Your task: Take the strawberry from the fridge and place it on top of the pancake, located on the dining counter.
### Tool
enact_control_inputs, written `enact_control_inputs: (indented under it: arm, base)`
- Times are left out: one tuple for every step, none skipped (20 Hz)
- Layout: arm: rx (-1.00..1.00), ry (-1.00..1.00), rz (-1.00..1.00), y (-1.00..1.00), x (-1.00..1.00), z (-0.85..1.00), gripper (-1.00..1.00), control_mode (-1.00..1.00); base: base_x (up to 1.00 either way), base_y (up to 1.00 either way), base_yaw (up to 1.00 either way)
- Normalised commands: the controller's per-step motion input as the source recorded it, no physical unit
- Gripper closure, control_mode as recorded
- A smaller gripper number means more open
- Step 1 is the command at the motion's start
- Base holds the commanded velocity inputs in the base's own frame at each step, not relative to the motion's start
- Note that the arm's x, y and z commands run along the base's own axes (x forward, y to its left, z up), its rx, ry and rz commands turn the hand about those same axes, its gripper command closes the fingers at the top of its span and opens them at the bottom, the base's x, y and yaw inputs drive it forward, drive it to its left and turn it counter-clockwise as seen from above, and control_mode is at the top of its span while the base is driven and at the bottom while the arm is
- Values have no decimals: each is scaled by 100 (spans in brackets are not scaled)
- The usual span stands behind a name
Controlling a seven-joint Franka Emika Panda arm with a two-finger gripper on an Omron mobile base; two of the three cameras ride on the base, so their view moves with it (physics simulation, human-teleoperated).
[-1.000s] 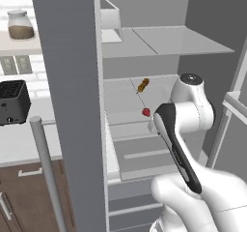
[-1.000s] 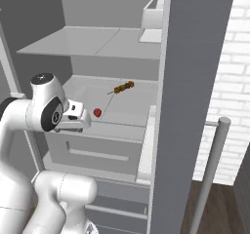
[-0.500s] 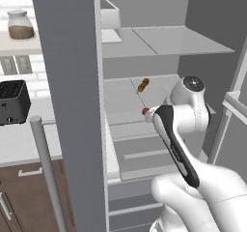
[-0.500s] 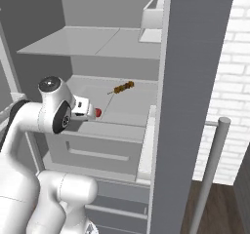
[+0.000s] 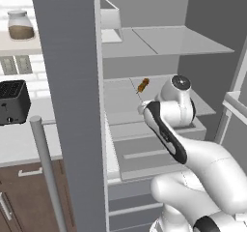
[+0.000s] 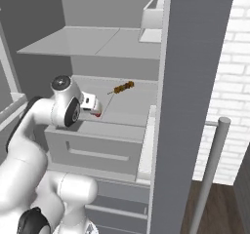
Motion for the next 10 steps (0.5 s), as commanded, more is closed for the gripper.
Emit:
enact_control_inputs:
  arm:
    - [0, 5, -2, -9, 61, -9, -100, -100]
    - [0, 4, 0, -9, 54, -15, -100, -100]
    - [0, 4, 0, -8, 46, -18, -100, -100]
    - [0, 5, 0, 0, 49, -19, -100, -100]
    - [0, 2, 0, 0, 51, -24, -100, -100]
    - [0, 1, 0, 0, 48, -21, -100, -100]
    - [0, 1, 0, 0, 46, -21, -100, -100]
    - [0, 3, 0, 0, 45, -29, -100, -100]
    - [-1, 7, 0, 0, 29, -36, -100, -100]
    - [-2, 12, 0, 0, 14, -41, -100, -100]
  base:
    - [0, 0, 0]
    - [0, 0, 0]
    - [0, 0, 0]
    - [0, 0, 0]
    - [0, 0, 0]
    - [0, 0, 0]
    - [0, 0, 0]
    - [0, 0, 0]
    - [0, 0, 0]
    - [0, 0, 0]
